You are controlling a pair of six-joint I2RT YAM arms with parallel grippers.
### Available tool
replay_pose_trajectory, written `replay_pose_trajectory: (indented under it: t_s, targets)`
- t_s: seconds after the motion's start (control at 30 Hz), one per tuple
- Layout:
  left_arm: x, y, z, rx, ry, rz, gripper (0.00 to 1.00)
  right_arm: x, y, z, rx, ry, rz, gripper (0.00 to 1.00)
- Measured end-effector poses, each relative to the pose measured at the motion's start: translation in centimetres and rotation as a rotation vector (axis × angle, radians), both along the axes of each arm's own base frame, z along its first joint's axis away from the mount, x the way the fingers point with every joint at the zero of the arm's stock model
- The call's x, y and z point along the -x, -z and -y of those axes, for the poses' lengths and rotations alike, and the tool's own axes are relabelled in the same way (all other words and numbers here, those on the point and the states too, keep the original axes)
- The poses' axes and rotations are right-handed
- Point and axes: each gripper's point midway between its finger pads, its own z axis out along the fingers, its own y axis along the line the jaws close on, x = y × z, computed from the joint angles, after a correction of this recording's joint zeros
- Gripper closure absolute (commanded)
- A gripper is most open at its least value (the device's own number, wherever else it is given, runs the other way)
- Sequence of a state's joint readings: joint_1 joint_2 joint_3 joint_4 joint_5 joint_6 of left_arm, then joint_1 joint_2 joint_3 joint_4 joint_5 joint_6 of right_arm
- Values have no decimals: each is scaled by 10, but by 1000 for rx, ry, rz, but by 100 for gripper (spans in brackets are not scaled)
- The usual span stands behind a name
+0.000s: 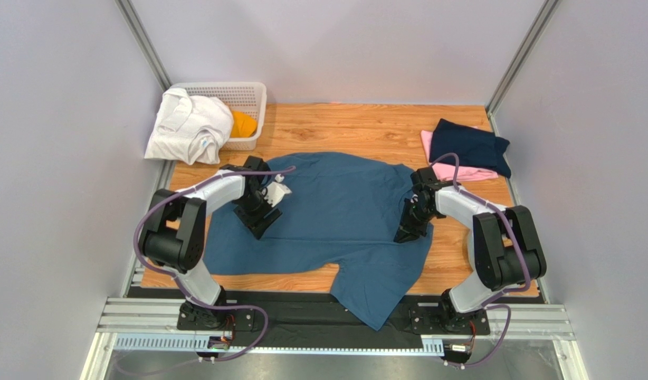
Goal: Fold and stack the t-shirts
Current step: Flatten out the tshirt
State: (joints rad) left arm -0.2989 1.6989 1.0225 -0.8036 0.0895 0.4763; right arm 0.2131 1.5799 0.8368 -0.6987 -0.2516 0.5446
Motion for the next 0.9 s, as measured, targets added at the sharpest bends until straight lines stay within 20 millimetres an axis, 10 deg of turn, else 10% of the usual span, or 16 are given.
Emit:
replay_pose_trajectory:
  t_s: [0.2,0.3,0.63,0.73,0.9]
  targets:
    - [35,-17,1,48,25,-65,30,3,-10,5,25,5,-6,80]
    - [25,-34,2,55,30,-14,29,-16,-33,1,17,14,35,63]
    - [-139,-117,-18,62,-179,387,29,-205,-205,-16,-12,69,571,47]
    - [-158,-91,-50,30,-282,356,29,-237,-188,-7,32,78,559,47]
    - [-136,-43,-80,-27,-355,223,29,-243,-102,22,93,104,342,48]
